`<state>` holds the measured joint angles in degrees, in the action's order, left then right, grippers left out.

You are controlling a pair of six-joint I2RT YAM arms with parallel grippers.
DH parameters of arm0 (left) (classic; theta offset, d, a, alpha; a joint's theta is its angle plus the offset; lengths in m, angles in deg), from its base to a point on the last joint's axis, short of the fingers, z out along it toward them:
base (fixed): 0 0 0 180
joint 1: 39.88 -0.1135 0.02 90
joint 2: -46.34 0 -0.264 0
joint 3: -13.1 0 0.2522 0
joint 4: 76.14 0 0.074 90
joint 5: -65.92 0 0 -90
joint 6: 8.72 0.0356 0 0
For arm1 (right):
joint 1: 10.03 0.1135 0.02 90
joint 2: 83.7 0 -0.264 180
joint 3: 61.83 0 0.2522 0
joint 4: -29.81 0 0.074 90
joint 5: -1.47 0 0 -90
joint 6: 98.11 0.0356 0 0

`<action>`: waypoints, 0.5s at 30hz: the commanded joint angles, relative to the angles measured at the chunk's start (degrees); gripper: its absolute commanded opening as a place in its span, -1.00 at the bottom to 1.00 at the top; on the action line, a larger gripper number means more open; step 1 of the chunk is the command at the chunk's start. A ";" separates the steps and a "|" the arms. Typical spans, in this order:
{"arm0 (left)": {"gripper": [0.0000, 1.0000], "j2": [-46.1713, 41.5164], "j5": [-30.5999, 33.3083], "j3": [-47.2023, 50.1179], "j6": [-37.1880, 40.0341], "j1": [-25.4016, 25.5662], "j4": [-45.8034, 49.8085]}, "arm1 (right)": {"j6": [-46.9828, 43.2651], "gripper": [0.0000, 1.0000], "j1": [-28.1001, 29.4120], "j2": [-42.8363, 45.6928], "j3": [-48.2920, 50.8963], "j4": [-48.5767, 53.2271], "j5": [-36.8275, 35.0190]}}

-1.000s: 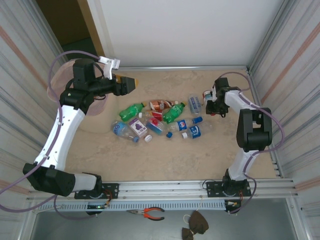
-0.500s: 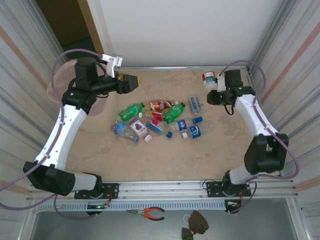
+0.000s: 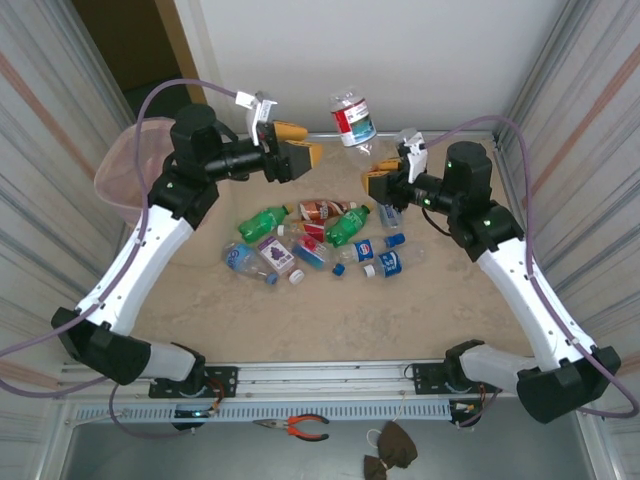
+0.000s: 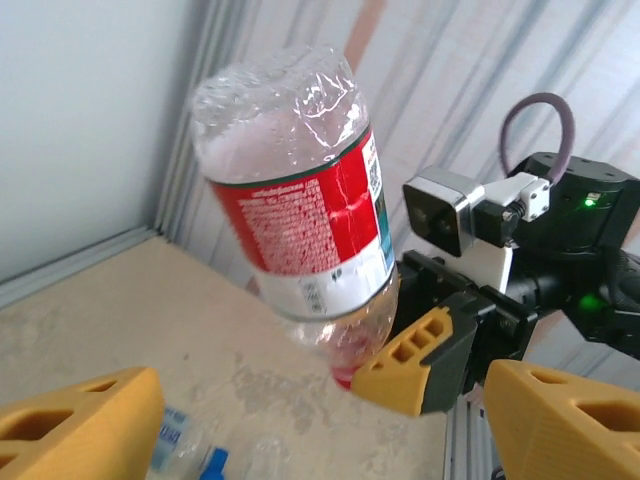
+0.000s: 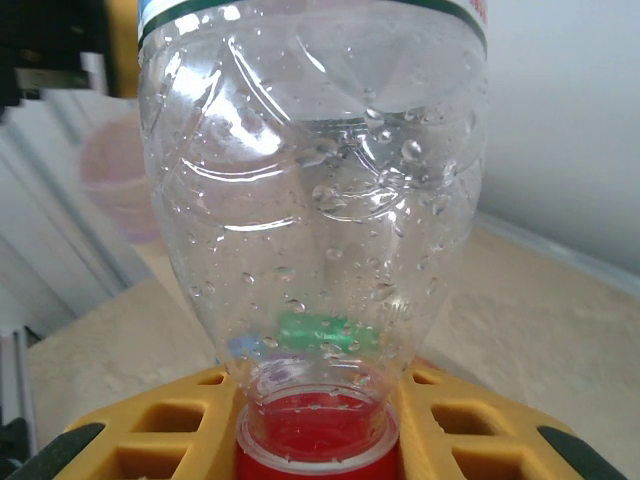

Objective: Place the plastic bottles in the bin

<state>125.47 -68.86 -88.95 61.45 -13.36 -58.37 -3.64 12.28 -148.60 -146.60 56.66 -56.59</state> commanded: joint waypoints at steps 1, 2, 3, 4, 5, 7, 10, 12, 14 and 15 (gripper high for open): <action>0.81 0.68 -1.95 -2.81 -0.90 1.92 -7.21 | 1.89 -0.46 1.64 1.62 -0.19 -6.21 1.89; 0.83 0.99 -2.27 -3.37 -1.01 2.60 -7.76 | 2.25 -0.46 1.90 1.70 -0.27 -6.76 2.31; 0.84 1.42 -2.48 -4.12 -0.94 3.32 -7.83 | 2.43 -0.46 2.12 1.76 -0.52 -7.01 2.96; 0.84 1.83 -2.51 -4.66 -0.82 3.83 -7.79 | 2.55 -0.46 2.36 1.79 -0.69 -7.28 3.35; 0.84 2.19 -2.37 -5.34 -0.87 4.39 -7.64 | 2.69 -0.46 2.61 1.79 -0.70 -7.66 3.75; 0.84 2.89 -1.15 -6.05 -1.22 5.18 -7.58 | 2.99 -0.46 2.91 1.91 -0.72 -8.39 4.33; 0.83 3.69 0.90 -6.03 -2.77 5.90 -8.71 | 3.52 -0.46 3.57 2.08 -0.38 -9.75 5.14; 0.81 4.33 1.99 -6.02 -3.94 6.06 -9.52 | 3.62 -0.46 4.14 2.19 -0.19 -10.33 5.22; 0.80 4.92 2.65 -5.97 -5.19 6.20 -10.32 | 3.62 -0.46 4.66 2.21 -0.19 -10.49 4.98; 0.79 5.22 2.44 -6.01 -5.79 6.32 -11.21 | 3.62 -0.47 4.89 2.20 -0.18 -10.51 4.84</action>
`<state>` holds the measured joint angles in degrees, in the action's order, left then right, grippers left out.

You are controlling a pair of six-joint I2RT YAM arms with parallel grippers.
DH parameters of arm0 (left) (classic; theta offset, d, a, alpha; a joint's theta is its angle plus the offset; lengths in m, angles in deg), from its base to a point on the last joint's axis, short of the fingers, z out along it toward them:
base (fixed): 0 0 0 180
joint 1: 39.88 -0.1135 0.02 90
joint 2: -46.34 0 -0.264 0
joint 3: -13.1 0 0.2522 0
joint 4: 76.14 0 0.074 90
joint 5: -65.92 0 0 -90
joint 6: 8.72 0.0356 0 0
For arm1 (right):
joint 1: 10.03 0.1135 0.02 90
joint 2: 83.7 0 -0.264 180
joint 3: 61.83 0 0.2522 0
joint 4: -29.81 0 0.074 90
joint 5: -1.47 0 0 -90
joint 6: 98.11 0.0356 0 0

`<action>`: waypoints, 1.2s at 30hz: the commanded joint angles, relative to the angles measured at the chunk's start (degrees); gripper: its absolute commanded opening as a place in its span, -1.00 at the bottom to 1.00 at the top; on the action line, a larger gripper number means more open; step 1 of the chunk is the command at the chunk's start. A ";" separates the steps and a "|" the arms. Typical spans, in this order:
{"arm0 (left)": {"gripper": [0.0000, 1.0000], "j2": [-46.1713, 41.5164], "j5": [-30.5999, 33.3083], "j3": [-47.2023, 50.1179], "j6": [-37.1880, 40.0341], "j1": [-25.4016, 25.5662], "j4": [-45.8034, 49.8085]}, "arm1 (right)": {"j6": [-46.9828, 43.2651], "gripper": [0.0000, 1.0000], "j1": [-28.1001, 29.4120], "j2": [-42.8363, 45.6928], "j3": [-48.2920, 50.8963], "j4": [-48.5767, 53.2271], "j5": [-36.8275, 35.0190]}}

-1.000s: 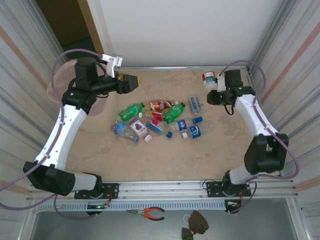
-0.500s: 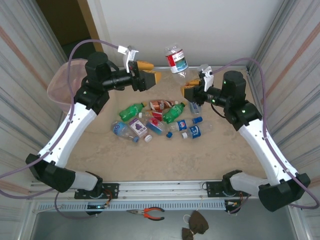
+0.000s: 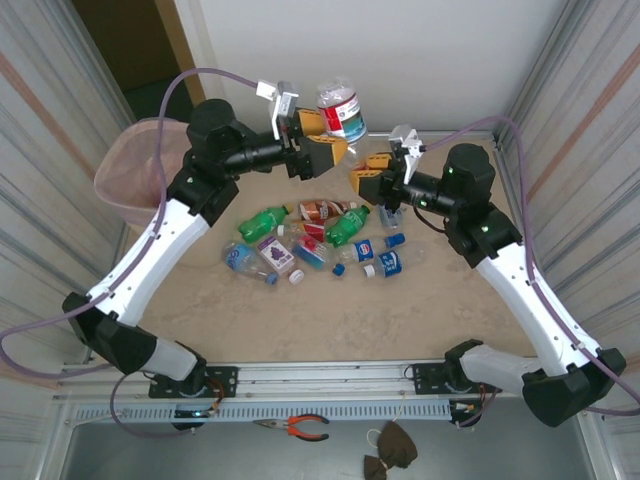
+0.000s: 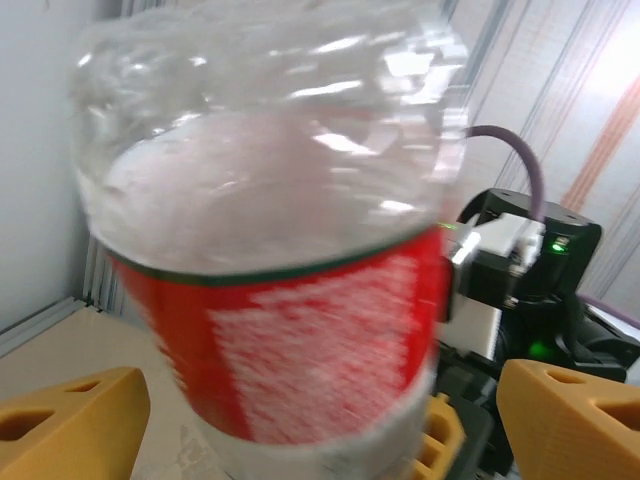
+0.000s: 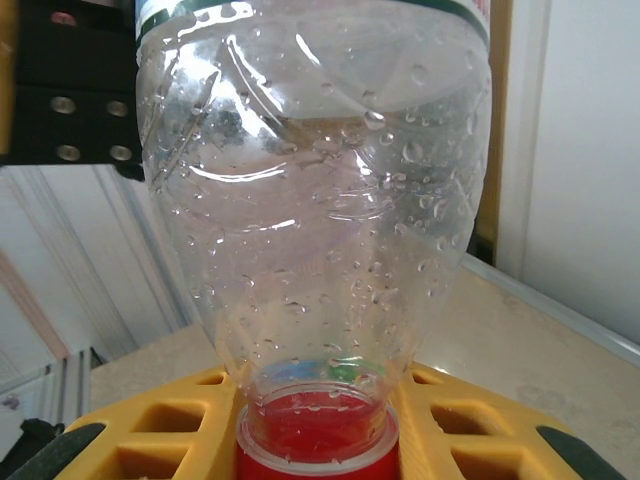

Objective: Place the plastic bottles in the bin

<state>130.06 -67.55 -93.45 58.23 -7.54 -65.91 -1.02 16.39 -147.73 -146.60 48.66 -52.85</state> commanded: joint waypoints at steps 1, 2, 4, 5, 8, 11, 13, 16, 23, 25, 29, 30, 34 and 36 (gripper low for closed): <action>0.79 0.95 0.72 -1.51 -3.07 0.67 -4.37 | 1.06 -0.46 1.00 1.24 -0.19 -2.51 0.82; 0.78 1.24 0.37 -1.51 -3.59 0.91 -5.16 | 1.03 -0.46 1.17 1.28 -0.19 -2.53 0.80; 0.75 1.66 0.07 -1.80 -4.02 1.33 -6.04 | 0.92 -0.46 1.44 1.26 -0.05 -2.62 0.78; 0.74 1.79 0.04 -1.86 -4.07 1.65 -6.34 | 0.91 -0.46 1.60 1.20 -0.01 -2.63 0.67; 0.72 2.06 0.02 -1.90 -4.03 2.43 -7.12 | 0.83 -0.47 1.97 1.10 0.17 -2.64 0.33; 0.65 2.35 0.04 -1.99 -4.43 3.04 -7.89 | 0.69 -0.46 2.19 1.19 0.35 -2.62 -0.09; 0.60 2.36 0.04 -2.13 -4.43 3.16 -7.98 | 0.63 -0.46 2.24 1.28 0.34 -2.62 -0.33; 0.52 2.41 0.09 -1.95 -4.42 3.38 -8.16 | 0.55 -0.46 2.31 1.34 0.50 -2.62 -0.55; 0.30 2.50 0.40 -1.95 -4.29 3.51 -8.69 | 0.55 -0.44 2.33 1.54 0.78 -3.01 -0.98; 0.25 2.45 0.44 -1.97 -4.20 3.46 -8.69 | 0.55 -0.43 2.41 1.54 0.79 -2.99 -1.04; 0.20 2.28 0.40 -1.95 -4.12 3.53 -8.52 | 0.64 -0.38 2.41 1.69 1.09 -2.97 -1.49; 0.19 2.31 0.35 -1.89 -3.94 3.52 -8.51 | 0.64 -0.36 2.40 1.78 1.22 -2.97 -1.64; 0.19 1.83 1.07 -1.96 -2.88 3.52 -7.06 | 0.82 -0.11 2.41 2.24 1.47 -2.97 -2.34; 0.20 1.37 1.89 -2.33 -1.54 3.46 -5.10 | 0.82 0.06 2.41 2.66 1.57 -2.48 -2.88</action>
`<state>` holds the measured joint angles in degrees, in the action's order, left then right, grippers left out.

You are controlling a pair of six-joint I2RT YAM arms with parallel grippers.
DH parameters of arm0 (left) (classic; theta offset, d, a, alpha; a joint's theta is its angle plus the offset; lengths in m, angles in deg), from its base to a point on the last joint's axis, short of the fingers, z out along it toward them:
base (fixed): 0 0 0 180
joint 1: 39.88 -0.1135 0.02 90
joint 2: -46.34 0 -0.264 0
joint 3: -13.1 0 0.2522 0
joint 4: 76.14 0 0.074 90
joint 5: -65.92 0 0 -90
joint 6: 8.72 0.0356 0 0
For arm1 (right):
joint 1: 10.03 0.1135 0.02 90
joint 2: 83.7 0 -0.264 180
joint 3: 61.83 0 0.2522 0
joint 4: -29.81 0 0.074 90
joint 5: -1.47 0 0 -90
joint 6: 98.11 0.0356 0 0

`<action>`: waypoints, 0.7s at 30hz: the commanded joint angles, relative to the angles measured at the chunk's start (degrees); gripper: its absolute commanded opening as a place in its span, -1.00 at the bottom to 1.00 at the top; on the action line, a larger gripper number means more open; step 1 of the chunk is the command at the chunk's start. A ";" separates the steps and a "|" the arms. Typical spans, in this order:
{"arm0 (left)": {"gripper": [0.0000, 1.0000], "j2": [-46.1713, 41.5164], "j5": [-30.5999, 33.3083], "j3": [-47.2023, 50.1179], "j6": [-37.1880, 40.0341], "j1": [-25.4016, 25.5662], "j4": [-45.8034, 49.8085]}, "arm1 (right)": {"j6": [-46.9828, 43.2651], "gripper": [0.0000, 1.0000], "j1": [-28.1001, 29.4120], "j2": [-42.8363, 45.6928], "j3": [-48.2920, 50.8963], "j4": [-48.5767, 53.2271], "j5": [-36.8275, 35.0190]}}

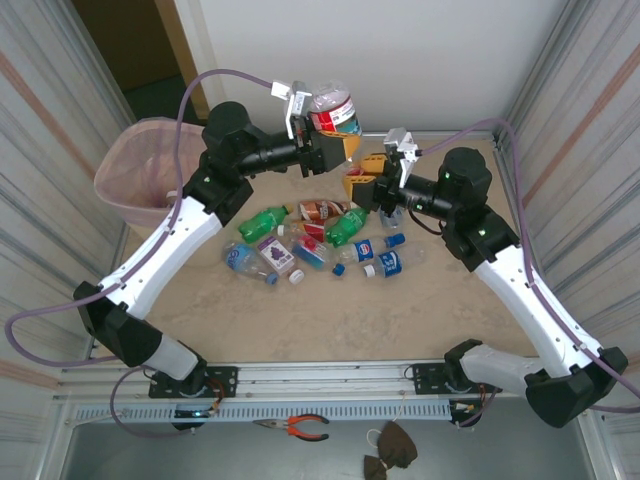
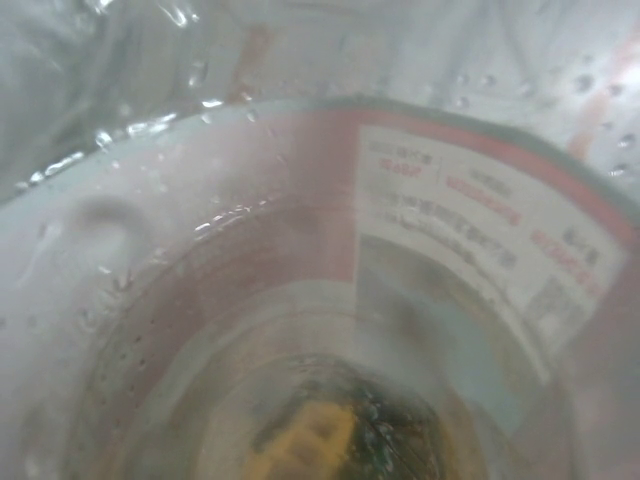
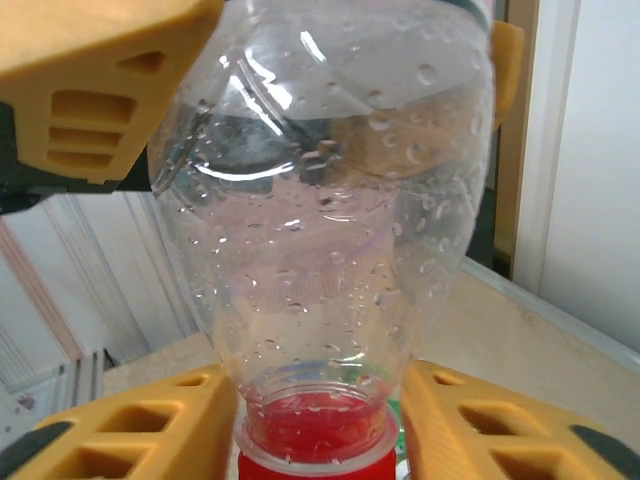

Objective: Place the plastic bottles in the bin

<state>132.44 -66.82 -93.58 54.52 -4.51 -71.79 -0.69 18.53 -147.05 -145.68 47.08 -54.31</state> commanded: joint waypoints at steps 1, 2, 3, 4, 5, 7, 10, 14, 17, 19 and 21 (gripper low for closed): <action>0.20 -1.32 1.56 -2.51 3.34 0.46 2.23 | 0.49 0.14 0.27 2.29 0.78 -0.71 -1.76; 0.21 -1.58 1.94 -2.81 4.29 0.40 3.71 | 0.45 0.20 0.27 2.60 0.94 -0.45 -2.02; 0.21 -1.87 2.55 -3.19 5.40 0.31 5.44 | 0.32 0.26 0.25 3.00 0.99 -0.28 -2.38; 0.20 -2.16 3.26 -3.59 6.40 0.14 7.42 | 0.18 0.31 0.26 3.43 1.10 -0.02 -2.66; 0.21 -2.36 3.96 -3.96 7.07 -0.14 9.06 | -0.01 0.33 0.27 3.78 1.24 0.28 -2.98; 0.21 -3.02 4.97 -4.65 8.17 -1.36 12.72 | -0.58 0.35 0.27 4.54 1.27 1.15 -3.45; 0.20 -4.01 5.96 -5.56 8.87 -4.66 18.85 | -1.59 0.37 0.19 5.68 1.23 2.54 -4.22; 0.20 -6.03 8.58 -6.84 12.20 -10.01 28.45 | -2.40 0.38 -0.06 6.39 1.27 3.59 -4.78; 0.20 -7.30 9.90 -8.31 14.37 -15.51 35.93 | -2.62 0.38 -0.35 6.39 1.11 3.87 -4.79; 0.20 -7.83 10.53 -9.47 15.40 -20.02 41.28 | -2.67 0.38 -0.58 6.38 1.06 3.96 -4.53; 0.17 -8.30 12.22 -9.92 15.89 -24.31 45.42 | -2.54 0.38 -0.69 6.40 0.99 4.04 -4.44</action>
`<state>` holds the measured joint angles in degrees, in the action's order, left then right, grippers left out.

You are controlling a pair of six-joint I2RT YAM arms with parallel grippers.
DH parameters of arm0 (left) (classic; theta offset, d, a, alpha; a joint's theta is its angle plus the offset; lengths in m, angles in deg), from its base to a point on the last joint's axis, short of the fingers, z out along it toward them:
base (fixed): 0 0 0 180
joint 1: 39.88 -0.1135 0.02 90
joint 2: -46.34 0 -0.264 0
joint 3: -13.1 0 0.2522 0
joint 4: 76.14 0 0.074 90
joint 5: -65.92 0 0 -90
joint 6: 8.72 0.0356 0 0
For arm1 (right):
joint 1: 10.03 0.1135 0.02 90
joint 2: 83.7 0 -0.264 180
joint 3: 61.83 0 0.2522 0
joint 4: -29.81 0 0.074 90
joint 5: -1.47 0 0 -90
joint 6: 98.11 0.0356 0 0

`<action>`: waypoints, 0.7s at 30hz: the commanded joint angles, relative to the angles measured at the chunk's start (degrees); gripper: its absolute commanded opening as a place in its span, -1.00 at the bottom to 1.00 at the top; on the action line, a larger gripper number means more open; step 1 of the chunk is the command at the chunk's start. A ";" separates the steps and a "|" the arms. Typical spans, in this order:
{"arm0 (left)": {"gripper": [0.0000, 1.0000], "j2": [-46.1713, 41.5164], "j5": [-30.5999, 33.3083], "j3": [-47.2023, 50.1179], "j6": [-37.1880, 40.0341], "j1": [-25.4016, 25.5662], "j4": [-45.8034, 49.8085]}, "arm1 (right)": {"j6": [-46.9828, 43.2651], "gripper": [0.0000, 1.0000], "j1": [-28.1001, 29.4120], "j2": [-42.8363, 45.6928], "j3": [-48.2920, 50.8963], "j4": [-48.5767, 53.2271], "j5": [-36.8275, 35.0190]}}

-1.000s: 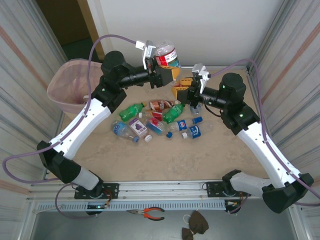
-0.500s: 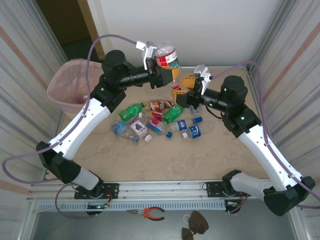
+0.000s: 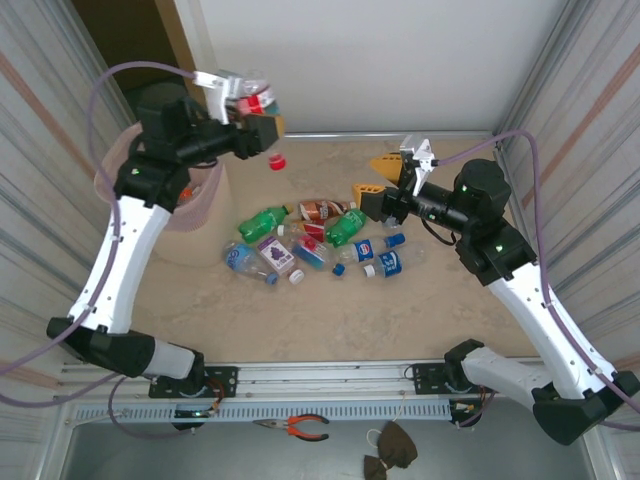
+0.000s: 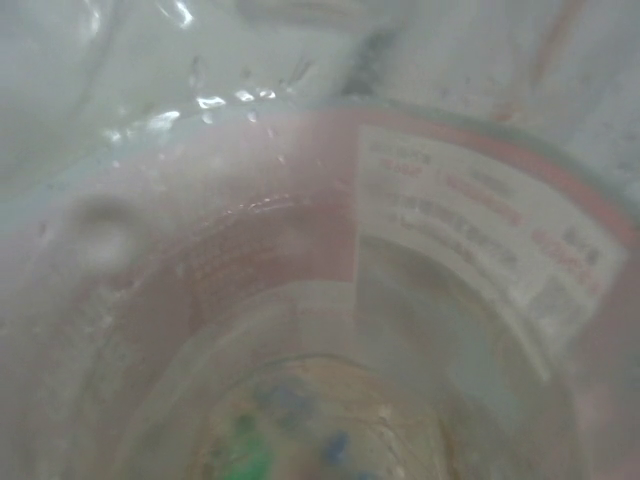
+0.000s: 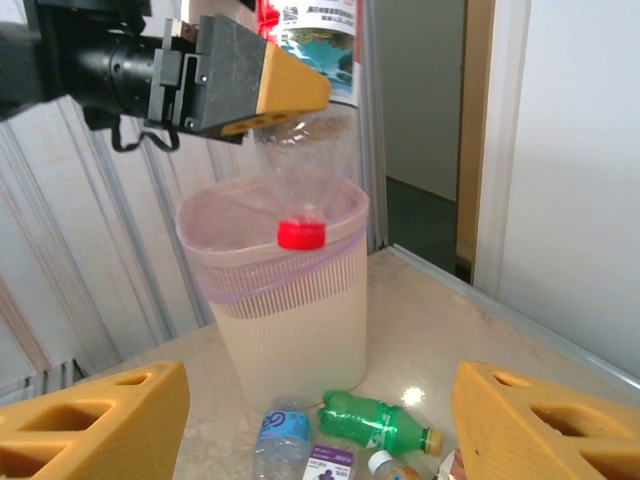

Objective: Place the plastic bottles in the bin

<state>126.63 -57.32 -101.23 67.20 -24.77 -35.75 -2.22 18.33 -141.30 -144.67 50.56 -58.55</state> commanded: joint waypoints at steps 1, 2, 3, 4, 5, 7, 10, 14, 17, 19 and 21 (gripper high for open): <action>0.16 -2.84 3.77 -2.27 3.14 -6.65 11.12 | -1.06 0.37 -0.52 0.48 -0.07 0.42 -0.14; 0.17 -3.10 4.61 -2.17 3.31 -8.72 12.75 | -1.03 0.37 -0.58 0.30 -0.07 0.48 -0.03; 0.16 -3.29 5.81 -2.25 3.34 -11.22 14.47 | -0.91 0.37 -0.59 0.20 -0.04 0.34 -0.07; 0.15 -3.69 7.23 -2.04 3.38 -13.56 15.78 | -0.88 0.37 -0.59 0.12 -0.05 0.40 -0.02; 0.15 -4.03 8.09 -1.72 3.74 -15.43 16.62 | -0.83 0.37 -0.59 -0.01 -0.15 0.40 -0.08; 0.15 -4.02 10.16 -1.68 4.66 -19.68 18.95 | -0.81 0.36 -0.59 -0.24 -0.11 0.40 -0.01; 0.15 -2.57 12.65 -3.34 8.62 -24.14 23.86 | -0.84 0.36 -0.67 -0.42 -0.10 0.40 -0.01; 0.16 1.18 18.51 -6.58 14.05 -27.68 30.12 | -0.95 0.35 -0.72 -0.82 -0.17 0.45 0.18; 0.21 4.64 19.61 -8.31 15.11 -30.16 33.09 | -1.05 0.35 -1.00 -1.22 -0.44 0.48 0.64; 0.25 6.27 21.85 -8.78 15.57 -30.41 34.13 | -1.03 0.35 -1.11 -1.51 -0.53 0.48 0.84; 0.25 7.48 24.42 -8.46 16.12 -30.41 34.56 | -1.08 0.35 -1.28 -1.57 -0.62 0.59 0.88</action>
<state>132.51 -37.69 -108.62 80.22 -54.91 -5.30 -2.57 17.59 -142.75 -144.67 51.02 -58.51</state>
